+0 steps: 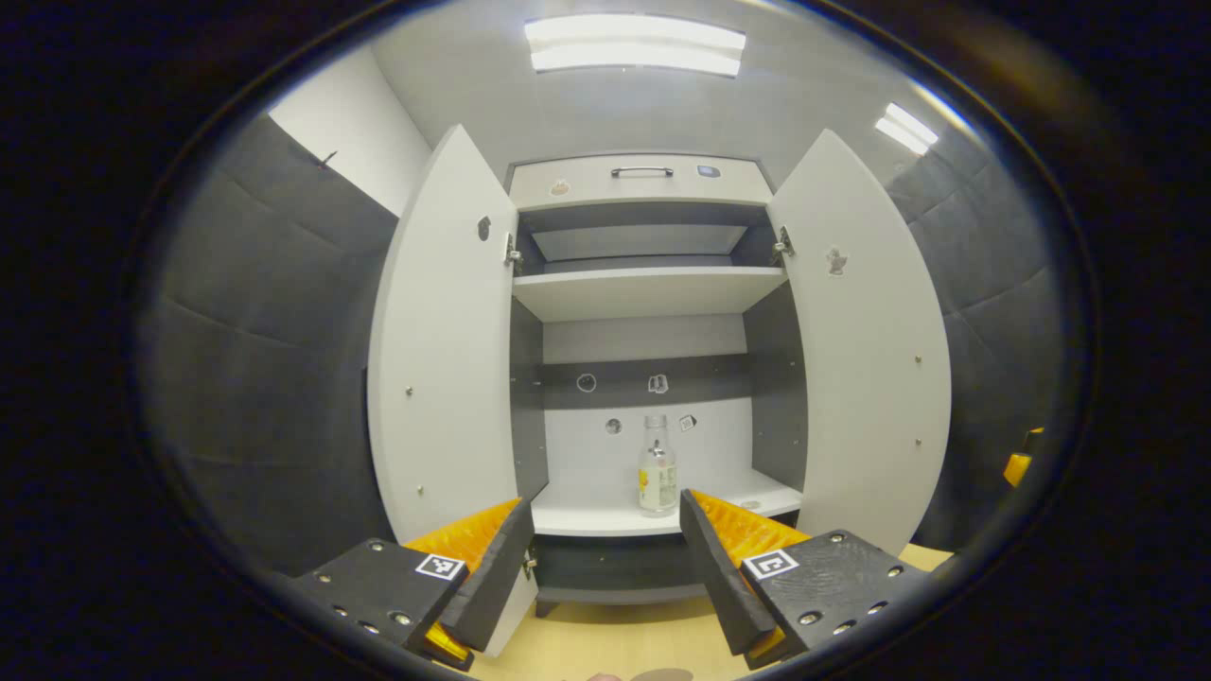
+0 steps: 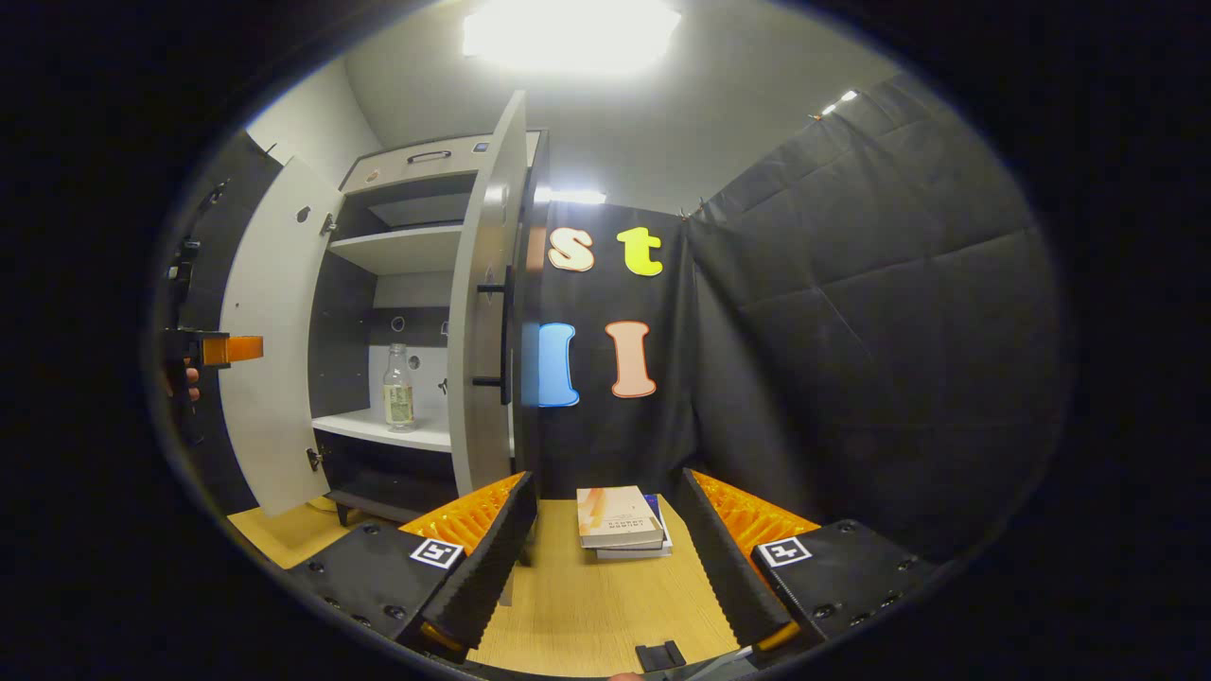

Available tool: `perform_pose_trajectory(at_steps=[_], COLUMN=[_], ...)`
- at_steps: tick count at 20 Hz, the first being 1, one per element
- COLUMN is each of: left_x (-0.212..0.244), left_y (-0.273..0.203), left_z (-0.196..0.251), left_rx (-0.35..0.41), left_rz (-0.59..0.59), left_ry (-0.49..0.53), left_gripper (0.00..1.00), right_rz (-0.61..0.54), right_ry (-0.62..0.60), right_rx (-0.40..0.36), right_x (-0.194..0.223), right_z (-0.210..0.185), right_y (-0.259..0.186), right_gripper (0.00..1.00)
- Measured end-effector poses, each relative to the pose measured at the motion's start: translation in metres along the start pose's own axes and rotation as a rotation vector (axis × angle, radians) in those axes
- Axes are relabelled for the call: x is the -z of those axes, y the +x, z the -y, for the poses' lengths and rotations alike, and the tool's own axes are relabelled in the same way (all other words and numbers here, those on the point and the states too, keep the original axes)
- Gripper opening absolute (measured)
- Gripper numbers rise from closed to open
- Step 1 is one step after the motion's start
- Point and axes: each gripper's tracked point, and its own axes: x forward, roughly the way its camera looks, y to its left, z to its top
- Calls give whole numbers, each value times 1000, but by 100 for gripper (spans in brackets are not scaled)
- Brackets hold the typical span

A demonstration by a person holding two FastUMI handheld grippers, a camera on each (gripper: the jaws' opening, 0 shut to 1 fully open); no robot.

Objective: Grasp the bottle in the cabinet with the left hand and place it on the coaster, then close the right door with the right hand and the left door with the left hand.

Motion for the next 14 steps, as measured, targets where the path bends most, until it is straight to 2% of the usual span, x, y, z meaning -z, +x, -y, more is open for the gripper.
perform_pose_trajectory(at_steps=[12,14], left_x=[8,11], left_y=[139,160], left_z=[21,23], left_rx=[94,103], left_rz=[-14,-18], left_ry=[-21,-19], left_gripper=[92,92], right_rz=[-6,-10], right_ry=[-29,-33], right_rx=[117,139], right_x=[1,2], right_z=[12,13], right_y=[64,73], right_gripper=[97,93])
